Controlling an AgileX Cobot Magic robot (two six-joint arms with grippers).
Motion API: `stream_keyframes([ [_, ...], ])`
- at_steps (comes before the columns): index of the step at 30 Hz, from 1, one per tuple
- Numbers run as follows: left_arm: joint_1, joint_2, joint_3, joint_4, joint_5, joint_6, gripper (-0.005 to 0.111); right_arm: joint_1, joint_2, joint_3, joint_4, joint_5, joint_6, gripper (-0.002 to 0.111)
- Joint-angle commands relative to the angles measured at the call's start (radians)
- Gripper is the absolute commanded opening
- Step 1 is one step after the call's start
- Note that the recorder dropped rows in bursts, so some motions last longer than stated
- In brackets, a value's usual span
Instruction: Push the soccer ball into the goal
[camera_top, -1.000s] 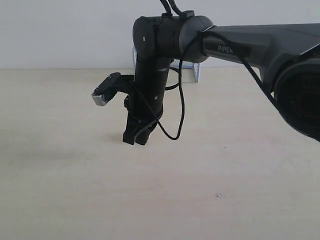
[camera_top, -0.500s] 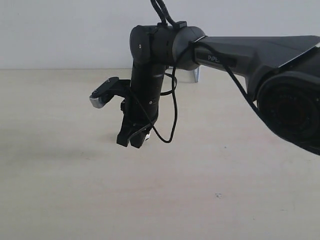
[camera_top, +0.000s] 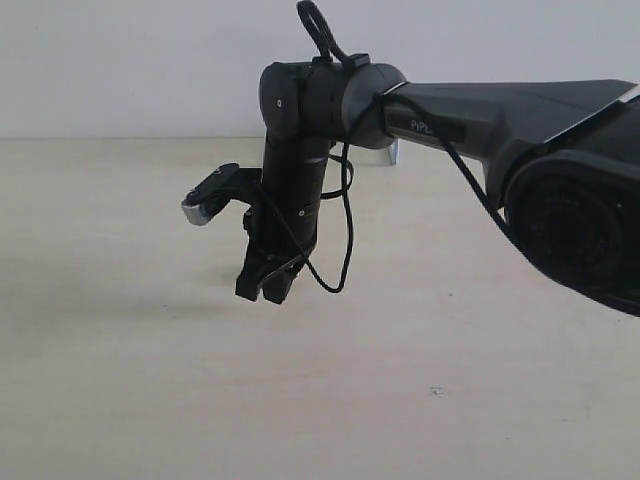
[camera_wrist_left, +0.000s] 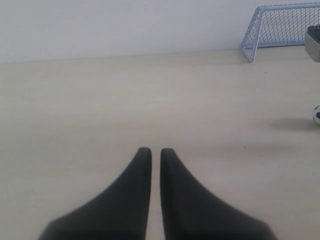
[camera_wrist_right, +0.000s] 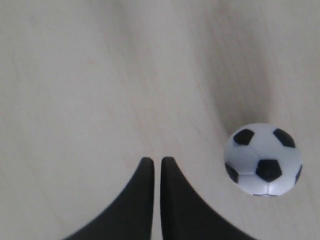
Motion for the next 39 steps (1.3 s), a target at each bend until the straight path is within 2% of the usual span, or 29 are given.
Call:
stream_keyframes([
  [1,-0.008,-0.002,-0.004,-0.007,-0.012,-0.011,0.006,0.001,-0.001,-0.006,-0.001,-0.011,0.0,0.0],
  [18,-0.008,-0.002,-0.004,-0.007,-0.012,-0.011,0.006,-0.001,-0.001,-0.006,-0.039,-0.043,0.005,0.0],
  [28,-0.008,-0.002,-0.004,-0.007,-0.012,-0.011,0.006,-0.001,-0.001,-0.006,0.055,0.004,-0.047,0.0],
  [39,-0.008,-0.002,-0.004,-0.007,-0.012,-0.011,0.006,-0.001,-0.001,-0.006,0.059,0.005,-0.053,0.0],
])
